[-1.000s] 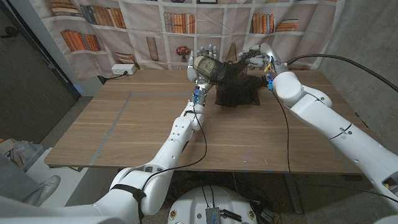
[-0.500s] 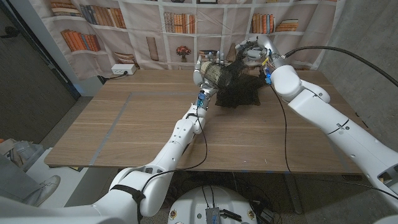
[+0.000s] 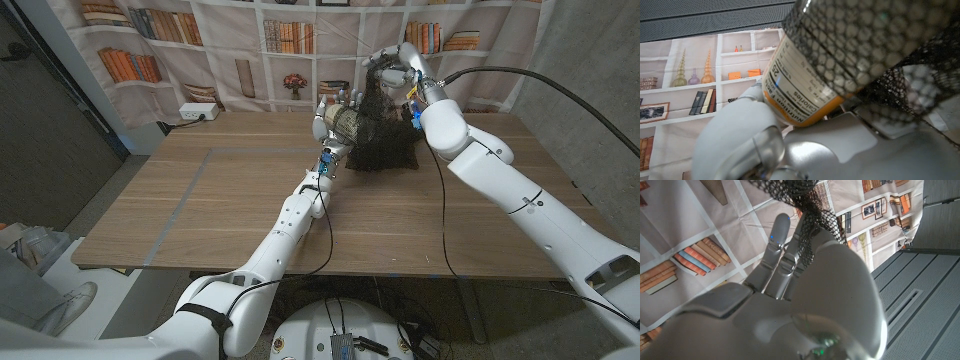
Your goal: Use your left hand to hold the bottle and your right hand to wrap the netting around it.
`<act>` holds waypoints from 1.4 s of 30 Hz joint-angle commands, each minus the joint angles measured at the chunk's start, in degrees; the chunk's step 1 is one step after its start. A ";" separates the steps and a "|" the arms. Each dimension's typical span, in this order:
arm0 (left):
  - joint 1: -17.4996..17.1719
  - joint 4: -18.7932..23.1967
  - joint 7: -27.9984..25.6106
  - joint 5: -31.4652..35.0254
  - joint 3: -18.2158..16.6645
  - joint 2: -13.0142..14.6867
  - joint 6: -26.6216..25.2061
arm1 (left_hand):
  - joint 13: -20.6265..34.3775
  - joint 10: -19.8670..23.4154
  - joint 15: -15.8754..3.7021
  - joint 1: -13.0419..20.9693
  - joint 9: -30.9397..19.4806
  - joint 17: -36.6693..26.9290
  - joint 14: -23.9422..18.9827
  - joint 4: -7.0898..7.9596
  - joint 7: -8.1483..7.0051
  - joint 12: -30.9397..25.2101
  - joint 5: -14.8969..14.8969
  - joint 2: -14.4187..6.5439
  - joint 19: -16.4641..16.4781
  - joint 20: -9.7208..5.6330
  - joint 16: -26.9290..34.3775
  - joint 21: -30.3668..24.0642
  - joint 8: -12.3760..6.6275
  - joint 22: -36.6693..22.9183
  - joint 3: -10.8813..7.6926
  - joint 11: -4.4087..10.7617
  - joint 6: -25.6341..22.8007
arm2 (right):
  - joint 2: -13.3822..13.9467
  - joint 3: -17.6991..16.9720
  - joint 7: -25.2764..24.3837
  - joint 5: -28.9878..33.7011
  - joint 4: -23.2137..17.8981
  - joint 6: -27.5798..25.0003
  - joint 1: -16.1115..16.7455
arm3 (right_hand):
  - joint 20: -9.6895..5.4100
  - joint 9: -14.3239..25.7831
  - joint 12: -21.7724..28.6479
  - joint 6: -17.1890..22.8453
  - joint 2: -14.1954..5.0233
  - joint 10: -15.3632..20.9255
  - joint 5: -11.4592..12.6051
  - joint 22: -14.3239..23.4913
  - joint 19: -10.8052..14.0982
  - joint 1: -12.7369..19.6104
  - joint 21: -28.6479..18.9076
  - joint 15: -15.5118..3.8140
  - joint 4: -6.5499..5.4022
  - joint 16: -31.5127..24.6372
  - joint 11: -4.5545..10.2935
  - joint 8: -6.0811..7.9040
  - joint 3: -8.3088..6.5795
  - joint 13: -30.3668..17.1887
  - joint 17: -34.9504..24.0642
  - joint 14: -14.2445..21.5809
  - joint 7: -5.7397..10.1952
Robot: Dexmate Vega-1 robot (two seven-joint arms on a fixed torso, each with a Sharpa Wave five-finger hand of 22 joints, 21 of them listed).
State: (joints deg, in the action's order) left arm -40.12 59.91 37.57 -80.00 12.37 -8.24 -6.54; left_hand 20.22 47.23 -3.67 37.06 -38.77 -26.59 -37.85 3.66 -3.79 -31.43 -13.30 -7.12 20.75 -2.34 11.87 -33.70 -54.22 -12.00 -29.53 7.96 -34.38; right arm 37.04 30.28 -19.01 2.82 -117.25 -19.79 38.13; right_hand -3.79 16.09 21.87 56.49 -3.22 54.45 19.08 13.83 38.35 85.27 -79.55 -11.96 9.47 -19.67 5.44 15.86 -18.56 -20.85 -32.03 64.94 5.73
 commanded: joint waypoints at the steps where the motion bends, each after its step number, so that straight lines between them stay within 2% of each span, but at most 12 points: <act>1: -1.05 1.54 -2.51 0.70 0.54 0.85 1.48 | -0.07 0.53 -8.60 -3.33 -0.06 -0.13 -0.18 5.43 -0.06 -0.49 0.31 -3.63 -0.10 -2.74 -0.10 -0.23 -0.34 0.01 -5.78 0.17 -0.28 | -3.26 2.23 0.13 2.62 -1.07 1.62 -0.16 | -9.02 0.29 -0.14 0.38 -0.33 0.50 0.24 -0.05 -0.20 0.06 -0.20 -1.33 -0.03 0.00 -0.08 -0.40 -0.34 -0.37 -0.06 0.33 0.16; 12: 0.23 -0.13 -1.06 1.56 -0.24 2.24 3.83 | -0.07 0.53 -8.60 -3.33 -0.06 -0.13 -0.18 5.43 -0.06 -0.49 0.31 -3.63 -0.10 -2.74 -0.10 -0.23 -0.34 0.01 -5.78 0.17 -0.28 | -4.34 4.15 -0.93 6.85 -4.87 2.31 2.12 | -9.04 0.37 -0.15 0.39 -0.33 0.51 0.22 -0.20 -0.21 0.04 -0.26 -1.31 -0.04 0.03 0.08 -0.45 -0.36 -0.48 -0.15 0.32 0.13; 22: -0.88 1.14 -2.01 2.27 0.19 3.54 3.57 | -0.07 0.53 -8.60 -3.33 -0.06 -0.13 -0.18 5.43 -0.06 -0.49 0.31 -3.63 -0.10 -2.74 -0.10 -0.23 -0.34 0.01 -5.78 0.17 -0.28 | -6.09 4.33 -1.53 8.38 -5.26 3.84 4.09 | -9.00 0.38 -0.18 0.45 -0.36 0.56 0.20 -0.27 -0.31 0.01 -0.39 -1.37 -0.07 0.06 0.13 -0.50 -0.37 -0.52 -0.19 0.40 0.18; 27: -0.34 -0.11 -1.98 2.71 0.34 2.94 4.80 | -0.07 0.53 -8.60 -3.33 -0.06 -0.13 -0.18 5.43 -0.06 -0.49 0.31 -3.63 -0.10 -2.74 -0.10 -0.23 -0.34 0.01 -5.78 0.17 -0.28 | -6.67 4.38 -0.56 7.41 -4.74 5.46 4.81 | -9.03 0.38 -0.22 0.60 -0.36 0.56 0.20 -0.32 -0.37 0.00 -0.41 -1.30 -0.07 0.09 0.01 -0.48 -0.40 -0.50 -0.21 0.41 0.17; 31: 0.24 -1.00 -1.48 3.40 0.56 2.84 5.70 | -0.07 0.53 -8.60 -3.33 -0.06 -0.13 -0.18 5.43 -0.06 -0.49 0.31 -3.63 -0.10 -2.74 -0.10 -0.23 -0.34 0.01 -5.78 0.17 -0.28 | -6.15 5.08 0.03 8.56 -5.39 6.41 5.52 | -9.03 0.38 -0.25 0.57 -0.33 0.59 0.19 -0.39 -0.28 0.02 -0.41 -1.33 -0.05 0.10 0.05 -0.52 -0.39 -0.48 -0.26 0.33 0.17; 34: 0.01 -0.56 -1.89 3.54 0.47 2.70 6.24 | -0.07 0.53 -8.60 -3.33 -0.06 -0.13 -0.18 5.43 -0.06 -0.49 0.31 -3.63 -0.10 -2.74 -0.10 -0.23 -0.34 0.01 -5.78 0.17 -0.28 | -5.95 4.86 0.59 8.62 -5.64 6.74 5.90 | -9.00 0.37 -0.27 0.63 -0.31 0.58 0.19 -0.45 -0.24 0.02 -0.36 -1.38 -0.04 0.08 0.13 -0.52 -0.38 -0.48 -0.31 0.30 0.20; 36: -0.89 1.50 -3.30 4.69 0.92 3.22 7.23 | -0.07 0.53 -8.60 -3.33 -0.06 -0.13 -0.18 5.43 -0.06 -0.49 0.31 -3.63 -0.10 -2.74 -0.10 -0.23 -0.34 0.01 -5.78 0.17 -0.28 | -5.93 4.31 0.87 8.23 -5.69 6.68 6.20 | -9.01 0.37 -0.29 0.58 -0.32 0.56 0.19 -0.46 -0.30 -0.01 -0.37 -1.32 -0.07 0.08 0.15 -0.56 -0.39 -0.48 -0.31 0.34 0.22; 42: -1.16 1.75 -2.55 4.06 0.78 3.31 7.27 | -0.07 0.53 -8.60 -3.33 -0.06 -0.13 -0.18 5.43 -0.06 -0.49 0.31 -3.63 -0.10 -2.74 -0.10 -0.23 -0.34 0.01 -5.78 0.17 -0.28 | -6.12 3.36 1.07 7.46 -5.89 6.54 6.83 | -9.02 0.36 -0.30 0.60 -0.29 0.58 0.18 -0.50 -0.31 0.01 -0.45 -1.35 -0.04 0.11 0.23 -0.60 -0.39 -0.52 -0.34 0.33 0.27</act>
State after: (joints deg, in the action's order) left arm -40.53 60.40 35.39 -76.44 12.96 -5.22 -0.61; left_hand 20.22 47.23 -3.67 37.06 -38.77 -26.59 -37.86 3.66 -3.77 -31.43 -13.30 -7.12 20.75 -2.34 11.87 -33.70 -54.22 -12.00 -29.53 7.96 -34.36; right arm 31.07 34.70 -18.86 10.80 -122.56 -13.90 43.57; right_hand -3.57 16.37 21.55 56.62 -3.10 54.68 19.06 13.30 38.13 85.15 -79.55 -12.01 9.49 -19.67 5.67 15.42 -18.58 -21.11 -32.28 64.97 5.87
